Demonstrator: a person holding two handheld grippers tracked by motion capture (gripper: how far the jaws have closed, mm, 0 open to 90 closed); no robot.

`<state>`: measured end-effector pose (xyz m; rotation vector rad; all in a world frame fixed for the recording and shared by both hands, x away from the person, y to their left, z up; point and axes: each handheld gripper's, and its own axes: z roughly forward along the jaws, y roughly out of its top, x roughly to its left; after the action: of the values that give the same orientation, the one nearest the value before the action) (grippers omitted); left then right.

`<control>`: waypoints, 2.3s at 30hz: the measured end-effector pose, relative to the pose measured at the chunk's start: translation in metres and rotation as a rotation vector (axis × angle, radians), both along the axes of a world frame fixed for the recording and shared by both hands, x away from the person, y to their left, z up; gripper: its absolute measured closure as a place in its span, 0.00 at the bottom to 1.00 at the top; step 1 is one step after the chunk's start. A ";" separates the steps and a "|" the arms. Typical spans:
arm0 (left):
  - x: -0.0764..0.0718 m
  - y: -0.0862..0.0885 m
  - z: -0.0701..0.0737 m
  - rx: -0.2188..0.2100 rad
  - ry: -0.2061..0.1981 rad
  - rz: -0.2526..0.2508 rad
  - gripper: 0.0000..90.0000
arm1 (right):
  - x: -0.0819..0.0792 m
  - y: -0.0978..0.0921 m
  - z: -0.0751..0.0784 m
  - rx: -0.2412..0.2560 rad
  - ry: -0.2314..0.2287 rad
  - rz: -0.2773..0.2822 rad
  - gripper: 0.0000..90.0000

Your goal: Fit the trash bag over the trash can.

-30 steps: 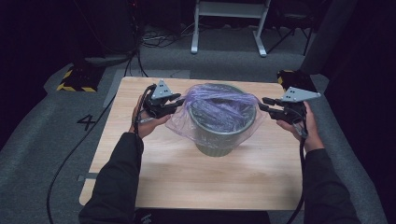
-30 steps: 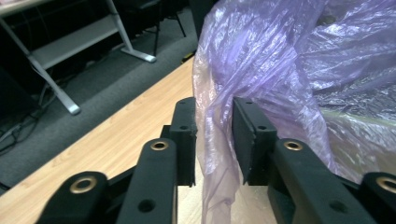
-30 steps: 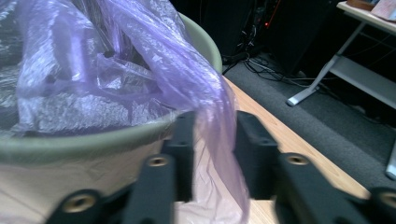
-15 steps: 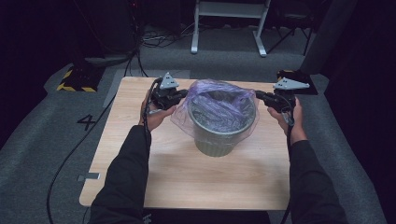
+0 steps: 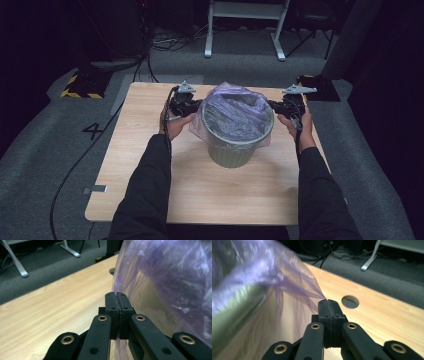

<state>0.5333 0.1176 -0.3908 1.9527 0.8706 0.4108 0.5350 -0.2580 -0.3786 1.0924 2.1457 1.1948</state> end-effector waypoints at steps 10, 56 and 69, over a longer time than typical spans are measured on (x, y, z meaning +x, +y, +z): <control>0.001 0.001 -0.026 0.024 0.084 -0.018 0.99 | 0.000 0.001 -0.025 -0.035 0.080 0.028 1.00; -0.127 0.006 -0.017 0.046 -0.161 -0.202 0.55 | -0.134 0.008 -0.020 -0.086 -0.235 0.299 0.56; -0.126 0.003 -0.026 0.109 -0.155 -0.253 1.00 | -0.139 -0.001 -0.028 -0.066 -0.234 0.349 1.00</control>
<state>0.4070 0.1209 -0.4172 2.0689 0.5030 0.4603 0.3963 -0.2588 -0.4062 0.5312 2.2261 1.3160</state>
